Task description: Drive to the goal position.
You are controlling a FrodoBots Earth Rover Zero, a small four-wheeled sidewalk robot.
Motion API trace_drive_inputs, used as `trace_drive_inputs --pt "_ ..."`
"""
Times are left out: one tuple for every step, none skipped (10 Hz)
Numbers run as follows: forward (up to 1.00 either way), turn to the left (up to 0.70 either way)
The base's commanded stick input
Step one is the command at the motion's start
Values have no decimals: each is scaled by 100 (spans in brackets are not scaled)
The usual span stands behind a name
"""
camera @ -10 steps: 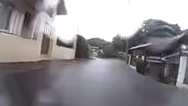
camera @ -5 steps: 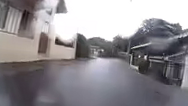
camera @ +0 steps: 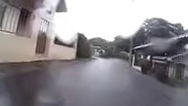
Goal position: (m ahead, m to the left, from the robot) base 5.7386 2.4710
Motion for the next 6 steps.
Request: trace_drive_inputs --pt "70 0" --pt "70 0" --pt "70 0" --pt "70 0" --pt "70 0" --pt "70 0"
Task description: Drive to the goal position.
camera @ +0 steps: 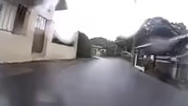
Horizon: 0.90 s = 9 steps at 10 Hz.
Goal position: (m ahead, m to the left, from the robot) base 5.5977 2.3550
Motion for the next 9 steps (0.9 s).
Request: trace_drive_inputs --pt "70 0" --pt "70 0" --pt "70 0" --pt "70 0" --pt "70 0" --pt "70 0" --pt "70 0" --pt "70 0" --pt "70 0"
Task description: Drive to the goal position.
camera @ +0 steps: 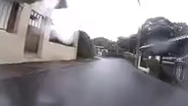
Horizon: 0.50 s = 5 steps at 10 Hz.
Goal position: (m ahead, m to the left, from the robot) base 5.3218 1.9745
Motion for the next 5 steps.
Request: trace_drive_inputs --pt "70 0" --pt "70 0" --pt "70 0" --pt "70 0" --pt "70 0"
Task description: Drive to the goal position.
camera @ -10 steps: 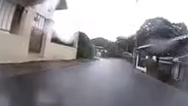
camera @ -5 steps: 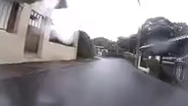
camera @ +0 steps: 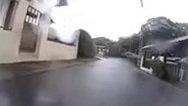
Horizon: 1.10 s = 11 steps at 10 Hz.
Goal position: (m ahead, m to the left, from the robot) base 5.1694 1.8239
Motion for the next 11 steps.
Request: trace_drive_inputs --pt "70 0" --pt "70 0" --pt "70 0" --pt "70 0" --pt "70 0" --pt "70 0" --pt "70 0" --pt "70 0" --pt "70 0" --pt "70 0" --pt "70 0"
